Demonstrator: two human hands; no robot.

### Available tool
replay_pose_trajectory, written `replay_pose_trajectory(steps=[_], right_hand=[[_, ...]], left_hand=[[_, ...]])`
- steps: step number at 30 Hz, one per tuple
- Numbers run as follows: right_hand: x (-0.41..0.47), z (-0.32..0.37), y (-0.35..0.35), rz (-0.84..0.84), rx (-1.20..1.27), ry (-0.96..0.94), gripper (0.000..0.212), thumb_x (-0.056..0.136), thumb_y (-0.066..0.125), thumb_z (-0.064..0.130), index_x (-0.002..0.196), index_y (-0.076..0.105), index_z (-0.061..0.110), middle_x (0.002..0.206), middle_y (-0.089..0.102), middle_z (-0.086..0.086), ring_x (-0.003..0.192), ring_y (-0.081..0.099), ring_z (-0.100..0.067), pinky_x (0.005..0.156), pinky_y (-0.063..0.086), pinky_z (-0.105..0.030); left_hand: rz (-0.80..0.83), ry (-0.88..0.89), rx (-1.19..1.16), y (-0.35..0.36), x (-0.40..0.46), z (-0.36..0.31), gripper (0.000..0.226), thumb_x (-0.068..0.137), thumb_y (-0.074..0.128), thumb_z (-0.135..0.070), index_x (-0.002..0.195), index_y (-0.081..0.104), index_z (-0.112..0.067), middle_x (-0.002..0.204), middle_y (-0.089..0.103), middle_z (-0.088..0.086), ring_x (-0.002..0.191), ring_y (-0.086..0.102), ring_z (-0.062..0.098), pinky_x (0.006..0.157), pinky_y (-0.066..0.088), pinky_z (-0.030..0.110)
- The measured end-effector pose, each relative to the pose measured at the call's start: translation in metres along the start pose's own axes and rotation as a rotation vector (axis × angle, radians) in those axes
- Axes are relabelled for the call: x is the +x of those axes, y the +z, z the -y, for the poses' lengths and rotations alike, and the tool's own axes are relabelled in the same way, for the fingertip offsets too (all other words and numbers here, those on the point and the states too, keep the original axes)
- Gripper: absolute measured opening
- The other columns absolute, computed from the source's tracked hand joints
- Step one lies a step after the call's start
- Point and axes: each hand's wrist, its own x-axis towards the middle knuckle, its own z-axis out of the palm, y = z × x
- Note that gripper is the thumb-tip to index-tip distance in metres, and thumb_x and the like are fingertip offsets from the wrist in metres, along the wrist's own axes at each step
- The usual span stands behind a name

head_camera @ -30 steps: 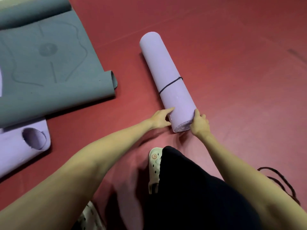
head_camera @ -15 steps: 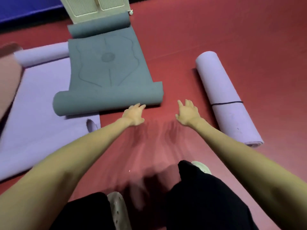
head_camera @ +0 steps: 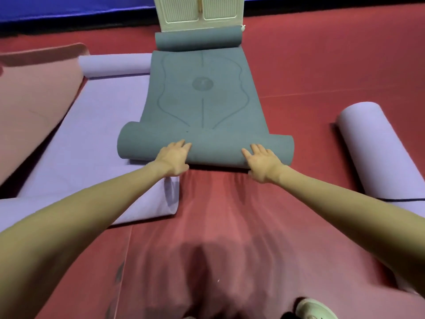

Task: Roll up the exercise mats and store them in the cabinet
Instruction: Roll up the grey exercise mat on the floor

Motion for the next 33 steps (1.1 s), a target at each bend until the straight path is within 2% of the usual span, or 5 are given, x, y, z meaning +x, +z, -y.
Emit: replay_pose_trajectory(steps=[9,15,20,25,33], right_hand=[[0.102,-0.016,0.041,-0.008,0.002,0.057,0.111,0.077,0.074,0.028,0.154,-0.004,0.009,0.156,0.010,-0.024,0.145,0.014,-0.040,0.115,0.018,-0.049],[0.101,-0.019,0.048,-0.251,-0.192,0.001,0.066,0.072,0.074,0.030,0.125,0.043,0.006,0.123,0.047,-0.012,0.109,0.048,-0.033,0.087,0.037,-0.040],[0.080,-0.060,0.036,-0.397,-0.231,0.024,0.053,0.059,0.079,0.014,0.106,0.054,0.007,0.100,0.058,-0.014,0.089,0.056,-0.035,0.076,0.039,-0.040],[0.044,-0.141,0.071,-0.483,-0.285,0.172,0.058,0.040,0.077,-0.004,0.090,0.049,0.007,0.077,0.054,-0.015,0.063,0.054,-0.033,0.057,0.034,-0.033],[0.031,-0.140,0.120,-0.292,-0.116,0.241,0.062,0.042,0.080,0.007,0.096,0.050,0.003,0.095,0.053,-0.017,0.082,0.052,-0.037,0.066,0.039,-0.040]], left_hand=[[-0.033,0.016,0.065,0.034,0.093,0.012,0.089,0.080,0.073,-0.023,0.150,0.020,-0.010,0.154,0.028,0.013,0.138,0.033,0.033,0.111,0.032,0.045],[-0.174,-0.044,0.057,0.065,0.088,0.001,0.078,0.082,0.070,-0.019,0.147,0.027,-0.012,0.146,0.033,0.012,0.128,0.035,0.037,0.100,0.040,0.047],[-0.328,0.050,0.070,0.051,0.085,-0.022,0.077,0.082,0.070,-0.025,0.148,0.030,-0.020,0.145,0.035,0.007,0.123,0.037,0.035,0.099,0.036,0.044],[-0.207,0.134,0.036,0.043,0.092,-0.067,0.100,0.072,0.077,-0.052,0.152,0.022,-0.027,0.150,0.027,0.012,0.137,0.026,0.031,0.112,0.022,0.043],[-0.094,-0.017,0.004,0.049,0.101,-0.096,0.100,0.072,0.051,-0.082,0.147,0.033,-0.019,0.144,0.040,0.011,0.135,0.034,0.029,0.109,0.025,0.046]])
